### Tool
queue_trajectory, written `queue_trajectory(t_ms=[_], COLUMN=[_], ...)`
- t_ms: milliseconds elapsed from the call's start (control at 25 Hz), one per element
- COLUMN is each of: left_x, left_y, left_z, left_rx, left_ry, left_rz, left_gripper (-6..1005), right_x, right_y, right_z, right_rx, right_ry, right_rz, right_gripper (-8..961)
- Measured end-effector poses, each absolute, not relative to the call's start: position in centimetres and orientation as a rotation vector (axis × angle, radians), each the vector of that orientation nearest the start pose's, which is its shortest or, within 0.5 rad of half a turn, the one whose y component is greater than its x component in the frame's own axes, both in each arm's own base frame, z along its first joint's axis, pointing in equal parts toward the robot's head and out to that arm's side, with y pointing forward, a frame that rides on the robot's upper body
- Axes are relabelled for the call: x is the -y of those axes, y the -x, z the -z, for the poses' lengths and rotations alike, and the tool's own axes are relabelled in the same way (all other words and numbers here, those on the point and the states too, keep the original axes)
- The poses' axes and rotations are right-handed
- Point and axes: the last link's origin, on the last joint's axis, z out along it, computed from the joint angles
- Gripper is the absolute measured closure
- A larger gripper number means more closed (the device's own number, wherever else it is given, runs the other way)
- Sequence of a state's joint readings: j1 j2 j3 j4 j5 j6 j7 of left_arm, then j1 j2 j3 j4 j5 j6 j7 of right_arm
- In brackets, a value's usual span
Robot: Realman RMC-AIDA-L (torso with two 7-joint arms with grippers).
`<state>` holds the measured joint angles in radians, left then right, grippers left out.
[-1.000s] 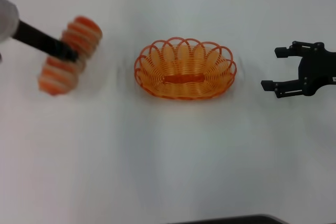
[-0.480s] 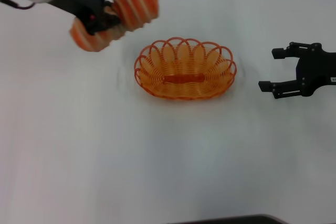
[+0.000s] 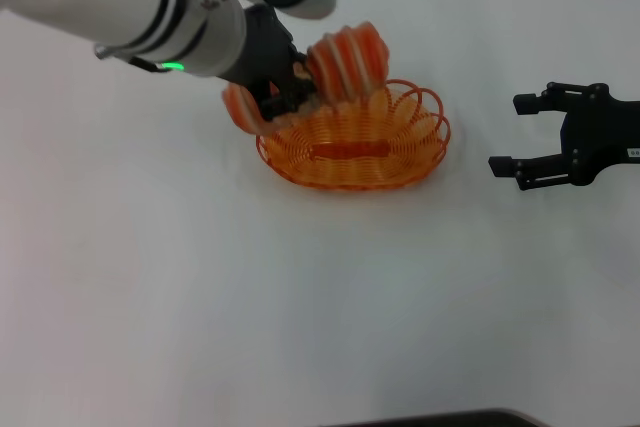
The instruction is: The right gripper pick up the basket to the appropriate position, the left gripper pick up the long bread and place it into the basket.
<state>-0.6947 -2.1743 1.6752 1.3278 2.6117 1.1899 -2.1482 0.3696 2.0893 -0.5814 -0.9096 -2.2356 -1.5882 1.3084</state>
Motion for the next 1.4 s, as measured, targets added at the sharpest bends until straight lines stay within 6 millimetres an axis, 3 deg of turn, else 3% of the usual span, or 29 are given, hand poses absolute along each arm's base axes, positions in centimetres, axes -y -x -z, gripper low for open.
queue_trajectory(t_ms=[240,560,960,1120,1280,1400], left_x=[-34.8,-34.2,-34.4,-34.9,-35.8,-35.8], left_y=[9.1,8.1,8.4,8.7,10.3,12.6], left_z=[9.5,9.7,9.5,8.0,4.0,1.0], left_rx=[-0.171,-0.093,0.023,0.159,0.364,0.479], left_ry=[2.784,2.781,2.776,2.774,2.756,2.745], left_rz=[-0.371,-0.289,-0.233,-0.109,0.190,0.416], left_gripper=[804,809,502,371,238,157], right_x=[-29.2,-29.3,-29.3,-29.4,-29.4,-29.4], right_y=[-32.5,-32.6,-32.6,-32.6,-32.7,-32.7], right_z=[-4.1,-4.2,-4.3,-4.3,-4.4,-4.5], right_rx=[-0.564,-0.564,-0.563,-0.565,-0.568,-0.567], right_ry=[2.661,2.654,2.654,2.651,2.645,2.643], right_rz=[-0.303,-0.294,-0.292,-0.291,-0.294,-0.299], right_gripper=[-8,-8,-8,-8,-8,-8])
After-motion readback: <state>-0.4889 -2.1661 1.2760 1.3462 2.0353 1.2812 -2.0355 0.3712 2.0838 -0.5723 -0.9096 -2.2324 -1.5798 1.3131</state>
